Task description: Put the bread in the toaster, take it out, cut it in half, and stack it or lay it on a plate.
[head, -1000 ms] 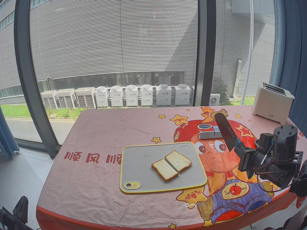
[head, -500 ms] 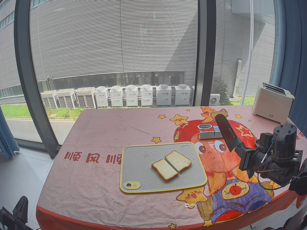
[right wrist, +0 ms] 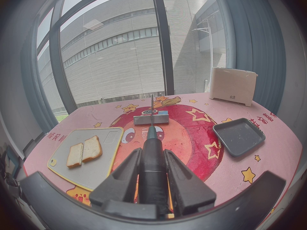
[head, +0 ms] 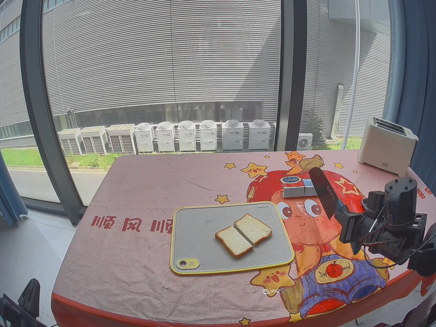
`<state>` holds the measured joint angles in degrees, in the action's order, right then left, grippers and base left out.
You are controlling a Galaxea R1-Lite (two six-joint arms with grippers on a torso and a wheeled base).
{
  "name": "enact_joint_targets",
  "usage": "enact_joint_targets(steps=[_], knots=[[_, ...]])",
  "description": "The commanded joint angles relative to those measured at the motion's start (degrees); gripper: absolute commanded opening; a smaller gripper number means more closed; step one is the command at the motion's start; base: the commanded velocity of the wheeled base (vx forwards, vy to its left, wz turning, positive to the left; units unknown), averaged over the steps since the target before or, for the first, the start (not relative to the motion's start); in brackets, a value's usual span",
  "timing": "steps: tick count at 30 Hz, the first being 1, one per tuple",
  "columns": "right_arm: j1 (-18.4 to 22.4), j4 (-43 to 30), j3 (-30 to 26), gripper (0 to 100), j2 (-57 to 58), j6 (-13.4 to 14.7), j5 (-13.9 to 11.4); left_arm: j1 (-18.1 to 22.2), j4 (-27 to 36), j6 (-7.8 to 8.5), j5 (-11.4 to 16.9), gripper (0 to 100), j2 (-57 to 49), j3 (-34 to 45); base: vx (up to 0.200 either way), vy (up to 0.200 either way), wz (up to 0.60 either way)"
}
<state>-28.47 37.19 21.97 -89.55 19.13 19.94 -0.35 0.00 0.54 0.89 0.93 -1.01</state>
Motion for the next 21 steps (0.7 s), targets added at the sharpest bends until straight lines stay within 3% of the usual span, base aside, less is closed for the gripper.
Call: enact_joint_targets(steps=[1,21], knots=[[-0.01,0.07,-0.17,0,-0.80,0.03,0.01,0.00,0.00,-0.01,-0.01,0,-0.93,1.01,0.000,0.000,0.00],[-1.95,0.16,-0.79,0,-2.21,0.03,-0.08,0.00,0.00,-0.01,-0.01,0,-0.93,1.01,0.000,0.000,0.00]])
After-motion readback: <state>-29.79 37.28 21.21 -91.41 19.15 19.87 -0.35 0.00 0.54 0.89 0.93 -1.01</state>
